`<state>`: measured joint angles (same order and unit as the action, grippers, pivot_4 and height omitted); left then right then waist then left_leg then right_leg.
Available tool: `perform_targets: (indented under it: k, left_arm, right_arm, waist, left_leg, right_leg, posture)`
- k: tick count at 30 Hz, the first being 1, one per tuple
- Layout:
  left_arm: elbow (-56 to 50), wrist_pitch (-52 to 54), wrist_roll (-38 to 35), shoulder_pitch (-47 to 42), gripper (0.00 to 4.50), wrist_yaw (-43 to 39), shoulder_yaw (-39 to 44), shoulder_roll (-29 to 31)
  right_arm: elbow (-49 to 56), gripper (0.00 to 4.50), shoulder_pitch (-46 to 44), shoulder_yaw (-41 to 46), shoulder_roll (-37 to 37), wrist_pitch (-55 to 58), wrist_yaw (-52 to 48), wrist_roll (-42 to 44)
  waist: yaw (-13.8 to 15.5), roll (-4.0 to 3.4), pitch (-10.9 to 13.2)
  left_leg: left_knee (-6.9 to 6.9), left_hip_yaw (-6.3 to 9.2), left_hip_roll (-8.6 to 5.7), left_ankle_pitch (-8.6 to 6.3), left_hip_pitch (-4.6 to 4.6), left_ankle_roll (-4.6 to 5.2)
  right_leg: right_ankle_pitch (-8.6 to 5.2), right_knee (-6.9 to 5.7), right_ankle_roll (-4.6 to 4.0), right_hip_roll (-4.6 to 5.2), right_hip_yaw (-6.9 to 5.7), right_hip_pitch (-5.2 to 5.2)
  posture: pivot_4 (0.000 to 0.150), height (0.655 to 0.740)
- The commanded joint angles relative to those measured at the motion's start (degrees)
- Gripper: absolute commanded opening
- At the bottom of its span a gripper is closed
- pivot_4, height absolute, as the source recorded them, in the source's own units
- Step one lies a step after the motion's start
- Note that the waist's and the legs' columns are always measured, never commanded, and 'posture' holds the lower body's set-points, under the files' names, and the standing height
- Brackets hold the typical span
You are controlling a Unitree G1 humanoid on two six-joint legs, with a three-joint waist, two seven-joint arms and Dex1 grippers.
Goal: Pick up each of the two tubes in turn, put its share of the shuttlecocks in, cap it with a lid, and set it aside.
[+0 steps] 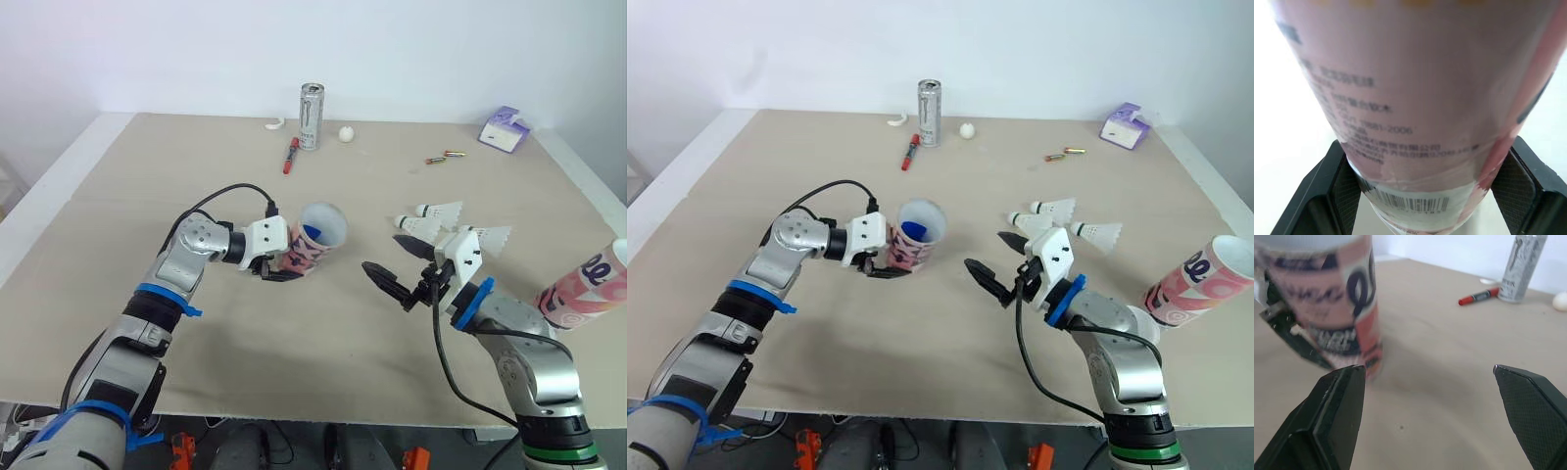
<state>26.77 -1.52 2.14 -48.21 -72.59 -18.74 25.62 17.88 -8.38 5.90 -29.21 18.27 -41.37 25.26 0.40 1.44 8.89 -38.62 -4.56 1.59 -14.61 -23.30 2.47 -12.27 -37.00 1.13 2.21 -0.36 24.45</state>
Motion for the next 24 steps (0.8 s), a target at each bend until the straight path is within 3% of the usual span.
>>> perform_targets:
  k: [1,11,17,24]
  left_arm:
    - [-3.19,2.27,-1.11,-2.79,3.43,-3.89,-0.95,0.26]
    - [-3.69,4.57,0.1,-4.76,3.43,-8.78,-3.61,0.8]
    - [-8.3,10.9,0.9,-3.2,3.43,-8.96,-4.85,1.65]
    - [-14.3,18.37,1.48,-2.37,3.43,-10.02,-6.56,3.55]
  right_arm:
    - [3.33,4.5,0.48,1.2,-1.37,-2.48,-3.67,2.35]
    - [2.47,4.5,1.77,-1.31,-6.44,-6.53,-12.72,1.5]
    - [-0.85,4.5,0.2,4.92,-3.77,2.48,-2.62,5.84]
    - [-9.53,4.5,-5.48,8.1,-3.25,10.7,7.42,4.3]
  waist:
    - [0.0,0.0,0.0]
    - [-0.01,0.0,0.0]
    - [0.01,0.0,0.0]
    - [-0.08,-0.01,-0.01]
  left_leg:
    - [0.0,-0.01,0.01,0.0,0.02,0.0]
    - [-0.02,0.0,0.03,-0.06,0.01,0.11]
    - [-0.06,-0.01,0.03,-0.06,0.0,0.1]
    - [-0.06,-0.04,0.02,-0.06,0.02,0.1]
  right_leg:
    - [-0.03,0.0,0.05,-0.02,0.02,0.0]
    - [-0.14,-0.01,0.14,-0.06,0.04,0.01]
    - [-0.11,-0.03,0.1,-0.03,0.06,0.0]
    - [-0.09,-0.06,0.04,-0.05,0.14,0.01]
  posture:
    - [0.15,0.74]
    - [0.15,0.74]
    - [0.15,0.74]
    - [0.15,0.74]
